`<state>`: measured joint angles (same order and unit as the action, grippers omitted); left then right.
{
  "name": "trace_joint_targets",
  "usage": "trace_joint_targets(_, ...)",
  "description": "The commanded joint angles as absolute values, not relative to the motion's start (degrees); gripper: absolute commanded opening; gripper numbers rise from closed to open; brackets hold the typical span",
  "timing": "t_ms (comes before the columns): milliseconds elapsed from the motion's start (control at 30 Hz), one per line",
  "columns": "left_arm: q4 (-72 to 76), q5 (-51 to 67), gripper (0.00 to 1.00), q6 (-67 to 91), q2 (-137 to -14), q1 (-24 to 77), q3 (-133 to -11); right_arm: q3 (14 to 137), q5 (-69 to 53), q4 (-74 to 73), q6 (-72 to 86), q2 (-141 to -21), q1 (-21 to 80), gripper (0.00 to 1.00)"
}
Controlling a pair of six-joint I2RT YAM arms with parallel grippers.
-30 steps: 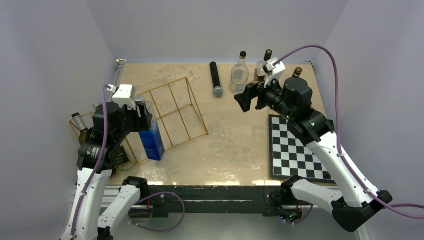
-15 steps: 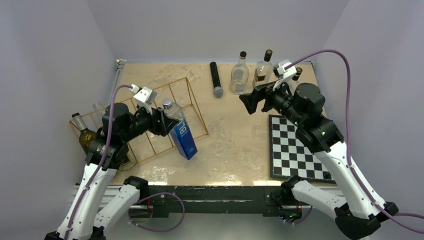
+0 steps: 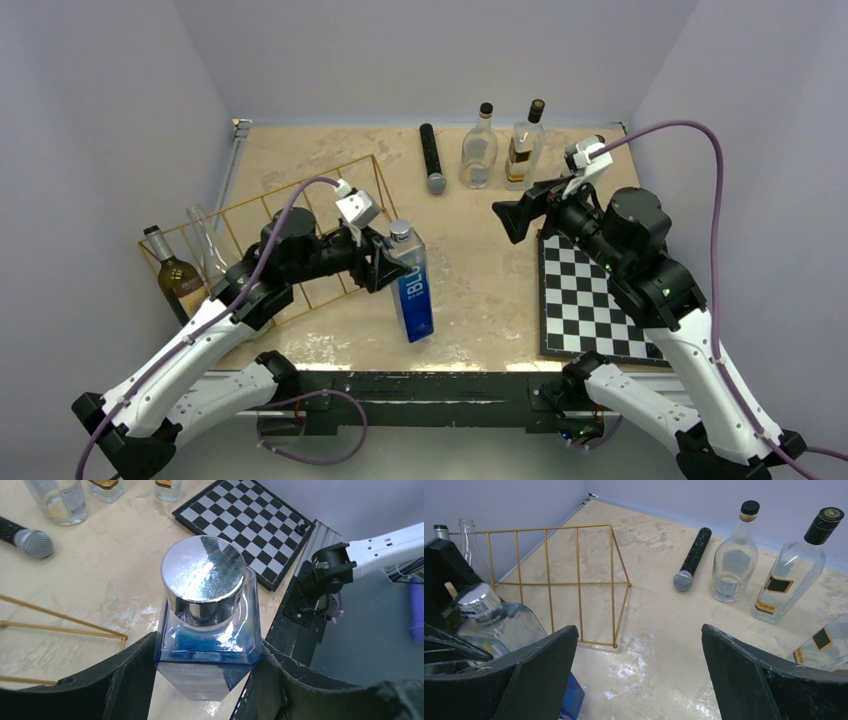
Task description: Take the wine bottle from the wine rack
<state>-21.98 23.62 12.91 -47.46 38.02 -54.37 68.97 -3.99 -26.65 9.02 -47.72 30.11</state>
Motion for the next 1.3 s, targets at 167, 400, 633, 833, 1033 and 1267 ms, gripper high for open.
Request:
trace_joint_targets(167, 2.24, 21.76, 0.00, 12.91, -53.37, 47.15, -52.26, 68.07, -2.81, -27.95, 9.10, -45.11, 30.23, 0.99)
trace_joint_targets(400, 7.70, 22.47, 0.00, 12.26, -56.82, 49.74, -47.64, 67.29, -3.25, -28.21, 8.45, -44.60, 30.21, 0.99)
trace_joint_targets(633, 6.34, 24.21, 0.17, 11.69, -57.71, 50.25, -47.05, 67.13, -4.24, -28.18, 8.22, -44.72, 30.23, 0.99)
trace_joint_targets(833, 6.89, 21.50, 0.00, 10.43, -55.48, 51.43, -45.76, 66.69, -4.57, -28.14, 8.19, -44.08, 30.18, 0.99)
trace_joint_targets(1033, 19.06, 20.35, 0.00, 3.62, -54.54, 52.55, -40.11, 66.73, -4.57, -28.20, 8.00, -44.37, 30.23, 0.99)
trace_joint_targets(1267, 21.12, 20.36, 0.00, 0.28, -54.38, 53.16, -39.09, 66.68, -4.72, -28.34, 7.93, -44.78, 30.18, 0.99)
